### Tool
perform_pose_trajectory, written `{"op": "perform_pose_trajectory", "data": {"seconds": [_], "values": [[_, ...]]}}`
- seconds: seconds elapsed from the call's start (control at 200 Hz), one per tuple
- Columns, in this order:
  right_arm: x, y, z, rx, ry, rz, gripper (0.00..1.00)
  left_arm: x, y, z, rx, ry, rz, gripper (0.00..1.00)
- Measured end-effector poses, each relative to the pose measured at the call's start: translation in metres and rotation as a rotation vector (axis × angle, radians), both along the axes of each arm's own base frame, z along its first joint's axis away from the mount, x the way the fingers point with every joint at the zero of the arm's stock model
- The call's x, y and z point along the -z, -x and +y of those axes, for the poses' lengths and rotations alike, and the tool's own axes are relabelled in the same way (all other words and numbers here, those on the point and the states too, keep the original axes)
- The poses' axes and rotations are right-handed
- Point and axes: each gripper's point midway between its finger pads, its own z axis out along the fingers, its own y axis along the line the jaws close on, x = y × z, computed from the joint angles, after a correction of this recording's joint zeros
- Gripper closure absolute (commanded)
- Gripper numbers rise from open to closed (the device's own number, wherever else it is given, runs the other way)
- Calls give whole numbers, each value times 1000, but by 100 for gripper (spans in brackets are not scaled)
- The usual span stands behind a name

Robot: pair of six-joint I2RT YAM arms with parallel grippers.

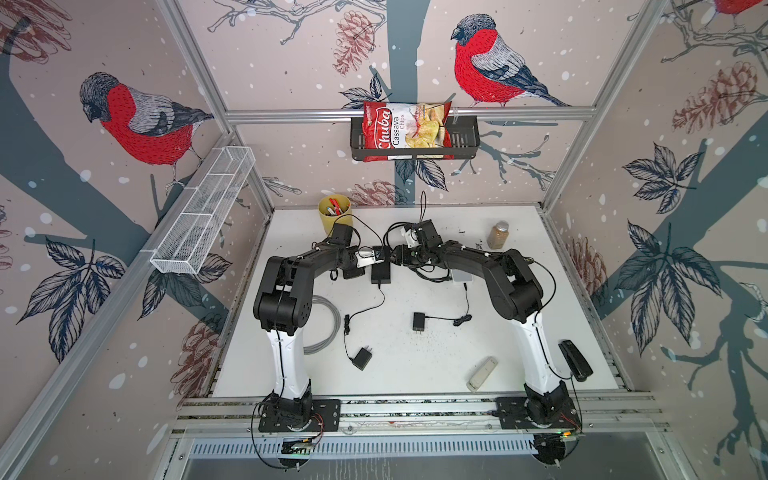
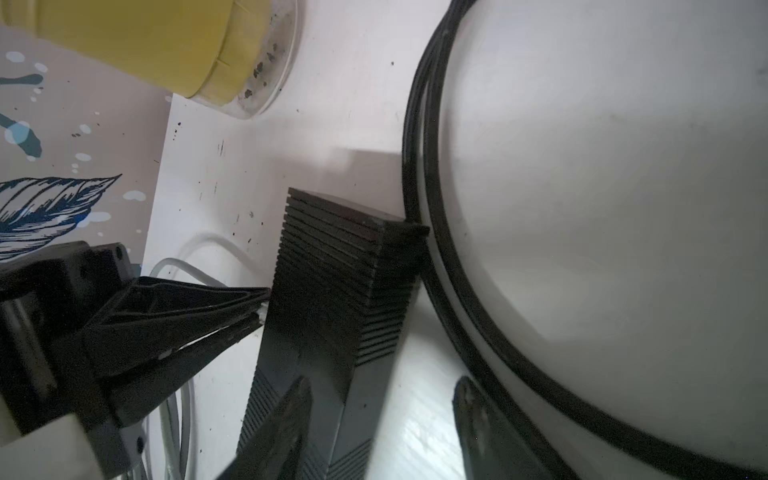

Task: Insert the plug into the switch port
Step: 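Hold the switch with the right gripper while the left pushes the plug into its port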

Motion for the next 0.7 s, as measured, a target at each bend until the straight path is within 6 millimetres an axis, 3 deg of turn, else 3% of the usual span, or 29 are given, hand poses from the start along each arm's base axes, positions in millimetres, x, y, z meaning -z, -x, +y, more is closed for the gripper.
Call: {"op": "perform_pose_trajectory", "data": {"seconds": [0.33,0.7], "values": [[3,5,0,-54,25,-27,43,-1,24,-37,83,13,40,100],[1,17,-13,-79,32,-6,45,0,25,-28,1,9,74,100]]}}
